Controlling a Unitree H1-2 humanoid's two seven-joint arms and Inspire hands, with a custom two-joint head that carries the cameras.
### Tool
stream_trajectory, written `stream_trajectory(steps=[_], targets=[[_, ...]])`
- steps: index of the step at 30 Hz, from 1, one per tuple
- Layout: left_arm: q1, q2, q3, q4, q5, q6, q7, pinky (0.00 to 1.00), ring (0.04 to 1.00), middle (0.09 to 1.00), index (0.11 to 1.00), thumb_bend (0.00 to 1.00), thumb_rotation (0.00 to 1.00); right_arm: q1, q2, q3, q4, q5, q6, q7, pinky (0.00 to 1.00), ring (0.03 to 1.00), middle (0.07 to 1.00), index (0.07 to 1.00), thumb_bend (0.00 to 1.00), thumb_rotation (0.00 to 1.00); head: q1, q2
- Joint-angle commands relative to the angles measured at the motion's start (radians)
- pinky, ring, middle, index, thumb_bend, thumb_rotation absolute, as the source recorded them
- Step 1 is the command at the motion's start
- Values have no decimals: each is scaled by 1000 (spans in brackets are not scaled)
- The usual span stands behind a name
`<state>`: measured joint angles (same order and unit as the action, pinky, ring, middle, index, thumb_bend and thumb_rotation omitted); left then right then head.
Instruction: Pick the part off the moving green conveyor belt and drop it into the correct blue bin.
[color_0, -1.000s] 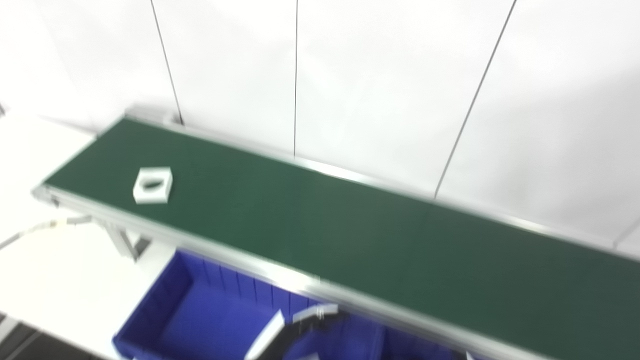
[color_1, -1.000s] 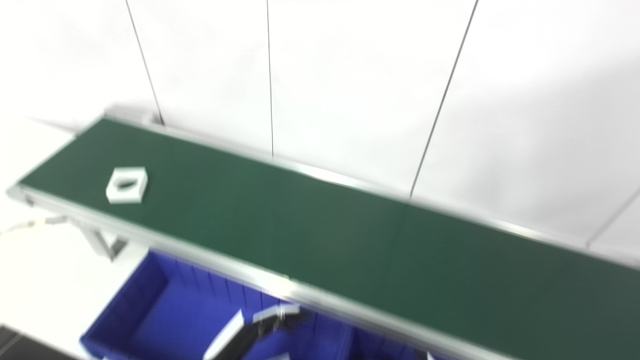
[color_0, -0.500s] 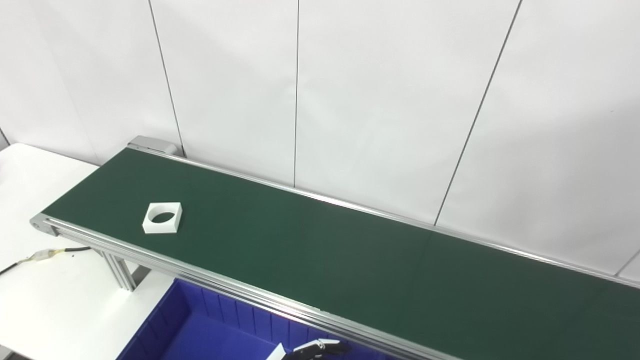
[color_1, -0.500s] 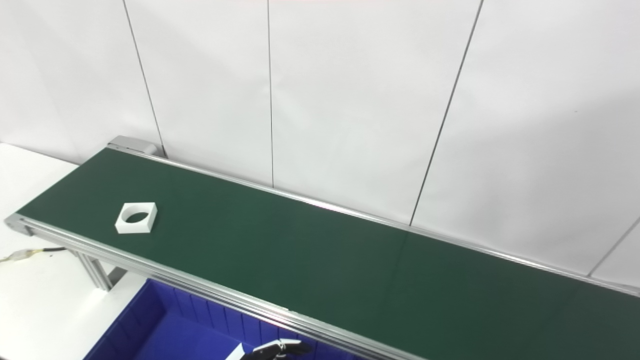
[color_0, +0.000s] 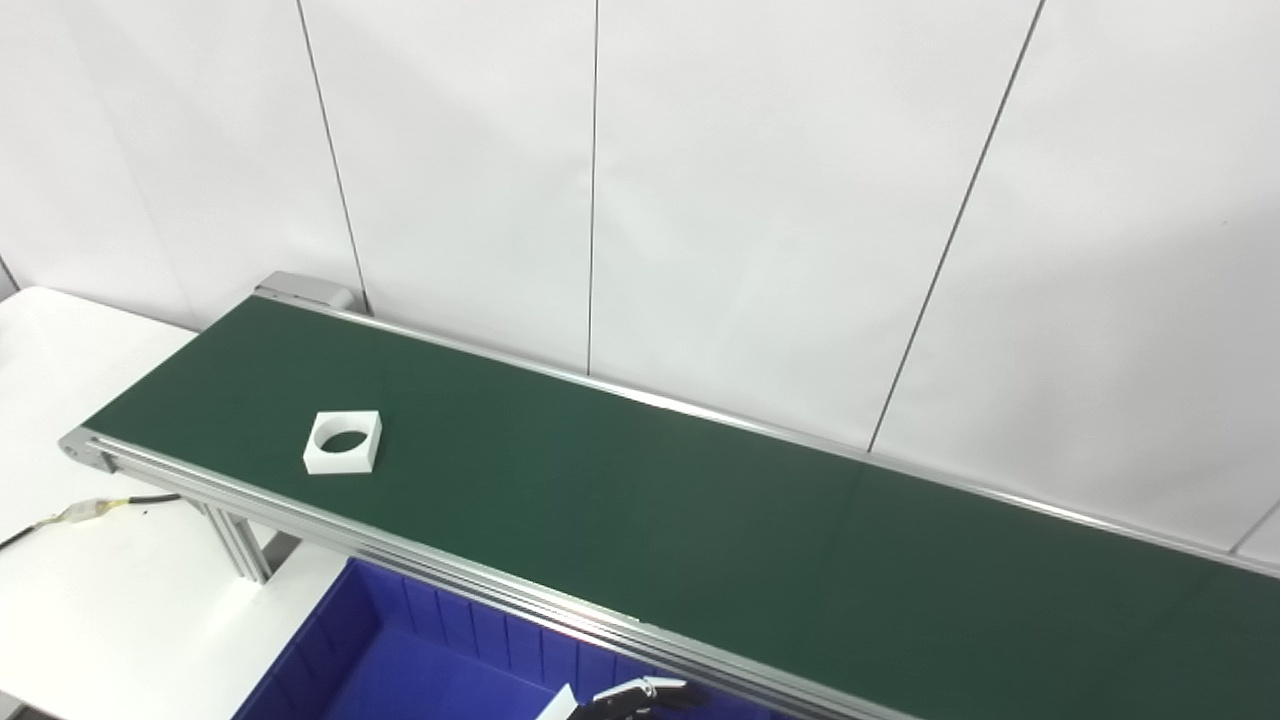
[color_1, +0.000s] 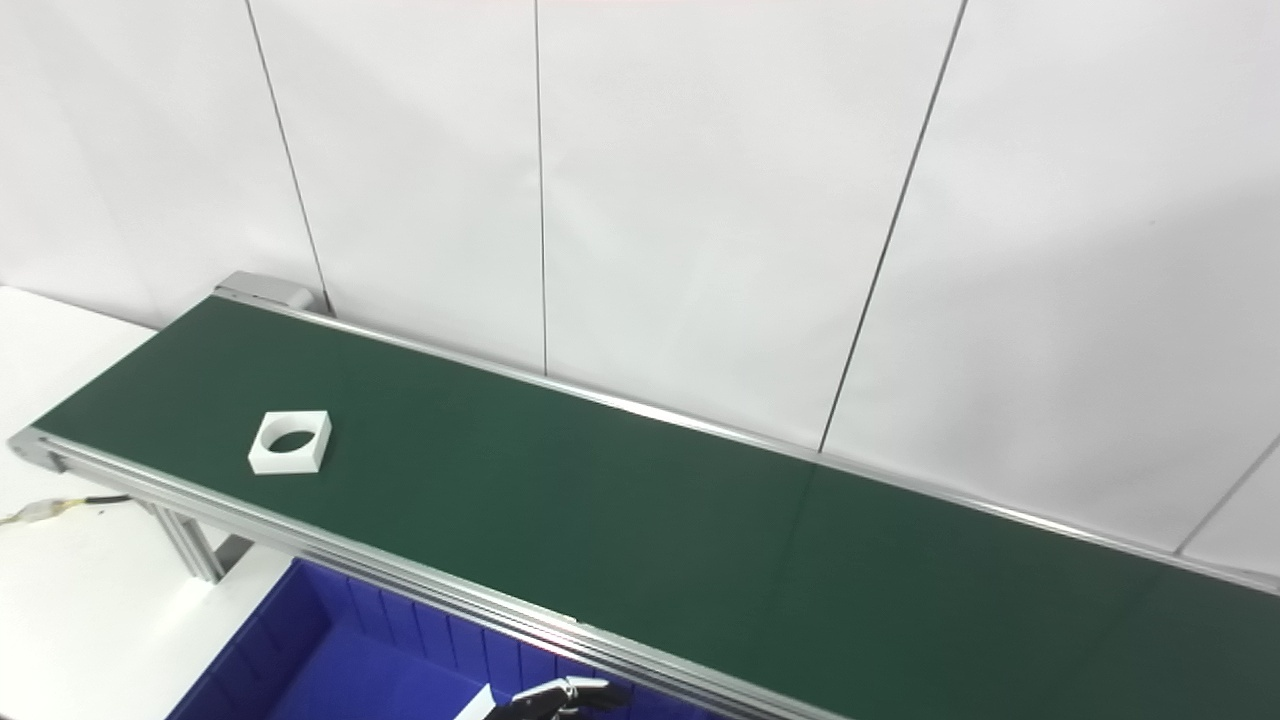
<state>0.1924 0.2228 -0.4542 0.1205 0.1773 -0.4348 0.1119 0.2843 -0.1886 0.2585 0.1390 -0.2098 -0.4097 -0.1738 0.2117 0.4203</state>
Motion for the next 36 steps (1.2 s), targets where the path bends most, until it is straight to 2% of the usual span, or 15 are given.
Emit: stream_trajectory(steps=[1, 13, 16, 23, 27, 36], targets=[[-11, 3, -1, -27, -4, -35, 33, 741, 814, 825, 775, 902, 134, -11, -8, 3, -14, -5, -60, -20, 807, 875, 893, 863, 993, 336, -2, 2], [-18, 13, -11, -88, -3, -35, 55, 723, 798, 817, 772, 900, 120, -4, -15, 3, -28, 4, -60, -21, 807, 878, 896, 863, 990, 319, -5, 8], [-18, 3, 16, -148, -18, -35, 44, 712, 785, 808, 761, 919, 134, -3, -18, 5, -28, 12, -60, -21, 809, 878, 895, 862, 990, 284, -10, 10], [-45, -7, 81, -252, -46, -34, -9, 735, 807, 828, 778, 928, 162, -1, -21, 5, -31, 15, -60, -17, 816, 884, 899, 865, 1000, 306, -11, 14], [-73, -22, 123, -255, -41, -33, -24, 719, 807, 829, 782, 941, 152, 0, -18, 3, -36, 14, -60, -16, 821, 885, 897, 863, 1000, 294, -14, 16], [-135, -44, 215, -213, -4, -31, -49, 794, 847, 852, 808, 913, 188, -4, -21, 4, -31, 14, -60, -18, 822, 888, 899, 863, 998, 315, -11, 11]])
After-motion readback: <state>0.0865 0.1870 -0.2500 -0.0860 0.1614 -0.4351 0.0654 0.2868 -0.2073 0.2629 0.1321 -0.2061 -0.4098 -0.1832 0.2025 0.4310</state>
